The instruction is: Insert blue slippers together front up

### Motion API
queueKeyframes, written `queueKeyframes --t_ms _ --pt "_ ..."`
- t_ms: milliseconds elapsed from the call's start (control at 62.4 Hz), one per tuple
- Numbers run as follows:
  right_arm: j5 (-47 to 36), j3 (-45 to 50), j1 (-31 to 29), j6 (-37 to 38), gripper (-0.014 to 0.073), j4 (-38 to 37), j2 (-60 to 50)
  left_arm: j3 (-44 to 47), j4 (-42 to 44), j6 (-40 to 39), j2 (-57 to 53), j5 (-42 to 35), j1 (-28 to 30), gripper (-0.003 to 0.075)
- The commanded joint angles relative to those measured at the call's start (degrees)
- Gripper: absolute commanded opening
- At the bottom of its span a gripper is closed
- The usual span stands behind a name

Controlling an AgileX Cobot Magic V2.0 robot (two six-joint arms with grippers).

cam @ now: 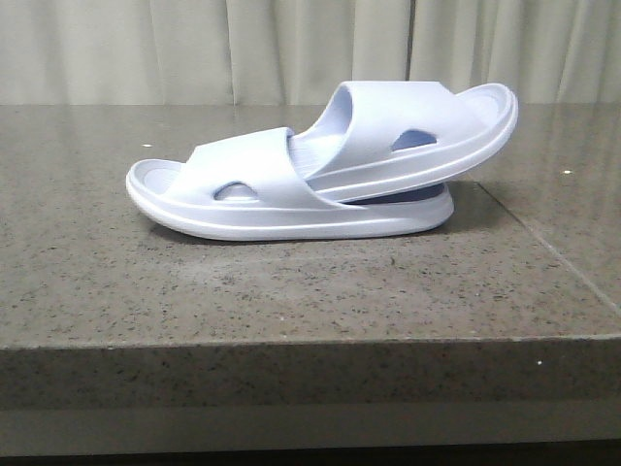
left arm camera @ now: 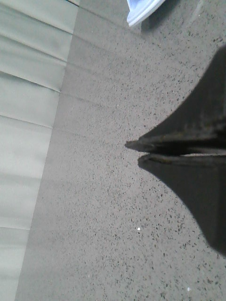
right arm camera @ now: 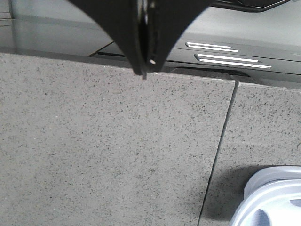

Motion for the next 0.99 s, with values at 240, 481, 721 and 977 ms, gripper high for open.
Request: queueKeyframes --t_ms 240,481,721,977 --pt "-3.8 -1.2 0.2 0.0 -0.0068 -0.1 0.3 1.7 6.0 0.2 -4.8 -8.6 0.0 -0.0020" --pt "-3.8 -1.2 0.2 0.0 -0.0068 -0.1 0.3 1.7 6.5 0.2 -4.8 -11.1 0.0 -0.0020" --pt "-3.8 -1.2 0.2 0.0 -0.0068 -0.1 0.3 1.7 6.5 2.9 -4.8 -11.1 0.0 -0.0020" --pt "-3.8 -1.2 0.2 0.0 -0.0068 -0.1 0.3 1.7 6.7 4.6 -4.8 -11.1 -1.1 -0.0020"
